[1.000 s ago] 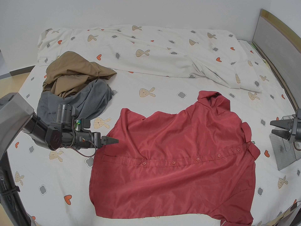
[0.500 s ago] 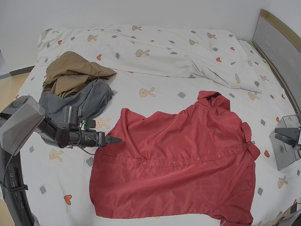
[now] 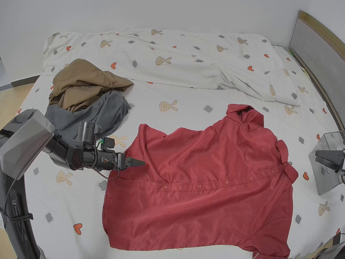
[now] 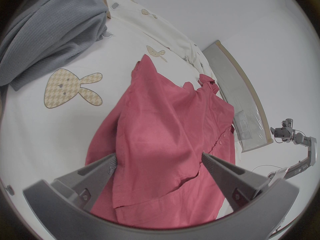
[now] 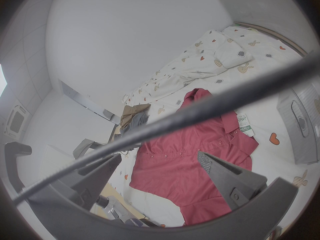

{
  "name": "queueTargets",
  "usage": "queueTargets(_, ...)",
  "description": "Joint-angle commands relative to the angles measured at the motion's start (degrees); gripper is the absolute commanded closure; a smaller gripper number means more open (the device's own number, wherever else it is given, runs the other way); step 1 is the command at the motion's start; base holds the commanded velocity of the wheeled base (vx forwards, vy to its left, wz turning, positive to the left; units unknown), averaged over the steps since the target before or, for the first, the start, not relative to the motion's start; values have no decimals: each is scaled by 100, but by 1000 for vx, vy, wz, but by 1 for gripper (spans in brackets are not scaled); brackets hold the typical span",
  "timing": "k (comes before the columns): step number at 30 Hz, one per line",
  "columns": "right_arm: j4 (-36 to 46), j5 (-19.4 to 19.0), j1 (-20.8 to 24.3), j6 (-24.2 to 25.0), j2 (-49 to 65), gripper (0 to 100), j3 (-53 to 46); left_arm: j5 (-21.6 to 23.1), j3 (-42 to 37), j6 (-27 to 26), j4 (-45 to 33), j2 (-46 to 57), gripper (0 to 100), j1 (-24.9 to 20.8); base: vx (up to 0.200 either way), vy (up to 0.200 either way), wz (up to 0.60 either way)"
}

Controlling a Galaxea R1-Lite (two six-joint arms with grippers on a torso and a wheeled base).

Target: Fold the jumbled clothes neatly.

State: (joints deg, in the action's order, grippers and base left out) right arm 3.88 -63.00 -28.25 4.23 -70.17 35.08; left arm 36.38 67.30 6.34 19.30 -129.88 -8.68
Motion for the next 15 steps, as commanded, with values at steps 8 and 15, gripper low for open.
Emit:
queueTargets(8, -19, -2, 30, -1, -32, 0, -116, -34, 72, -1, 13, -117, 100, 24, 0, 0, 0)
queueTargets(15, -1, -2, 38, -1, -14, 0, -125, -52, 20, -1, -14, -46, 100, 253, 0, 0, 0)
